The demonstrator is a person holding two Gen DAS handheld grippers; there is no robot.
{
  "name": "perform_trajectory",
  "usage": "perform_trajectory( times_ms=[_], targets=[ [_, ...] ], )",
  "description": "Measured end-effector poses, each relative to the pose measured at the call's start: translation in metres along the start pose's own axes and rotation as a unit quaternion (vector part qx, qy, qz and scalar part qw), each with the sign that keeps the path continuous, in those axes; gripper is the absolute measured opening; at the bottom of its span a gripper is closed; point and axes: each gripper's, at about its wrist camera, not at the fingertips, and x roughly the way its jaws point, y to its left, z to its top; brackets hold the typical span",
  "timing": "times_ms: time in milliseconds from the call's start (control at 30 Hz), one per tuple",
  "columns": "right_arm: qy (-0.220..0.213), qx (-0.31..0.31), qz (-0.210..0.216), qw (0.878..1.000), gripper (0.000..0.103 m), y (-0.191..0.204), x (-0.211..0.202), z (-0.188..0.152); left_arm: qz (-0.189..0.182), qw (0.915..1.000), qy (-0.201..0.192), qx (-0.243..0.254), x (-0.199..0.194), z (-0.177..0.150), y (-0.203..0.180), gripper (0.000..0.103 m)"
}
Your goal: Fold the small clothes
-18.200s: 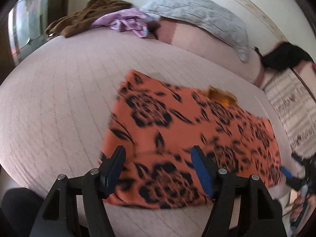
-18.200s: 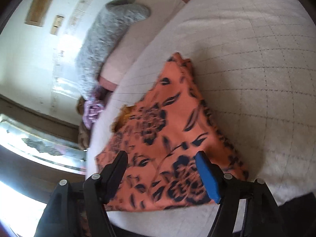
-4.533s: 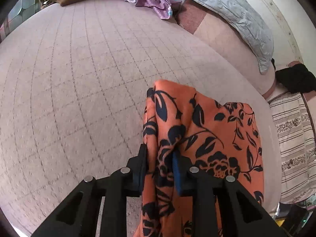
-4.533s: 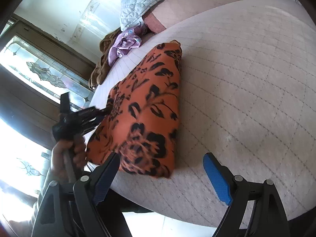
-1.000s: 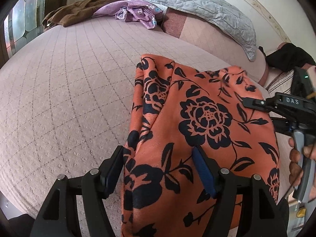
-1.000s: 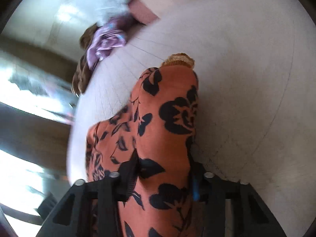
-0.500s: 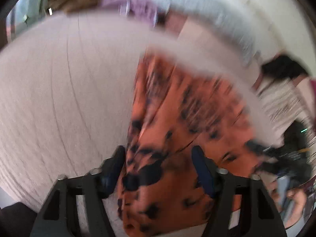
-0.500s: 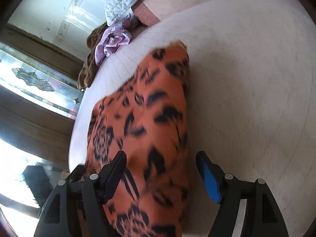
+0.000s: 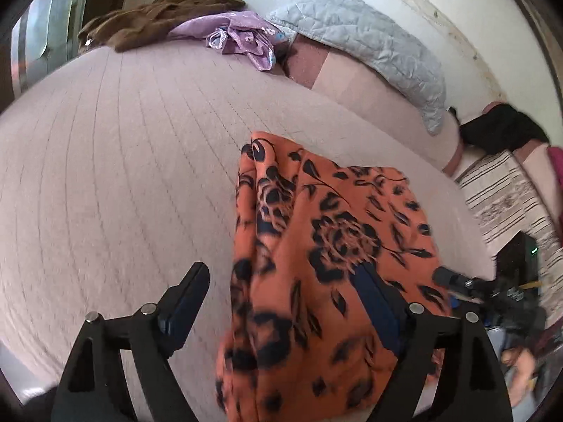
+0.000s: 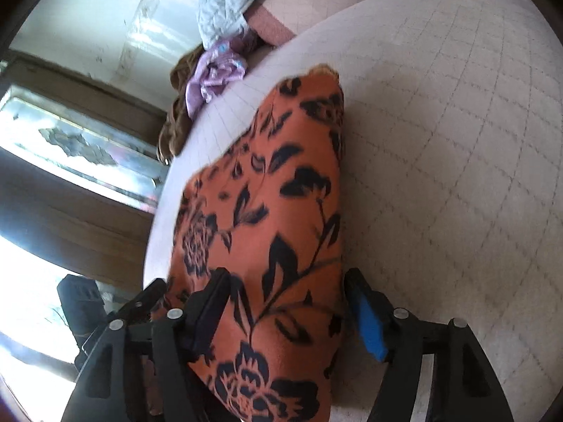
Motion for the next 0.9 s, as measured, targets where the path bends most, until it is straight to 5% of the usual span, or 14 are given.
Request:
perform_trajectory(
  times_ms=[33, 67, 133, 233, 567, 733, 800, 900],
  targets=[
    [-0.001, 0.005, 0.003, 1.000, 0.071, -0.001, 0.003, 0.004, 0.001, 0.9995, 0.031, 0.004, 0.015, 0.000, 0.003, 0.081],
    [0.014, 0.011, 0.011, 1.000, 0.071, -0.002, 0.014, 0.010, -0.009, 0.9976, 0.068, -0.008, 0.031, -0.002, 0.007, 0.059],
    [0.061, 0.012, 0.003, 0.998, 0.059, -0.002, 0.037, 0.014, -0.019, 0.9982, 0.057, -0.009, 0.027, -0.003, 0.001, 0.043],
    [0.052, -0.042, -0.014, 0.998, 0.042, 0.022, 0.026, 0.020, -0.013, 0.9988, 0.041, 0.024, 0.013, 0.002, -0.015, 0.029],
    [-0.063, -0.094, -0.033, 0.993, 0.041, 0.025, -0.089, 0.081, -0.072, 0.9939, -0.025, 0.079, 0.002, 0.048, -0.098, 0.028],
    [-0.094, -0.084, -0.042, 0.991, 0.042, -0.018, -0.113, 0.108, -0.052, 0.9936, -0.017, 0.099, 0.025, 0.039, -0.087, 0.037],
    [-0.093, -0.059, -0.041, 0.993, 0.051, -0.044, -0.110, 0.110, -0.019, 0.9953, 0.027, 0.091, 0.057, 0.035, -0.078, 0.044],
    [-0.067, -0.012, -0.105, 0.992, 0.058, -0.087, -0.094, 0.103, 0.008, 0.9948, 0.051, 0.087, 0.068, 0.020, -0.056, 0.050]
  ],
)
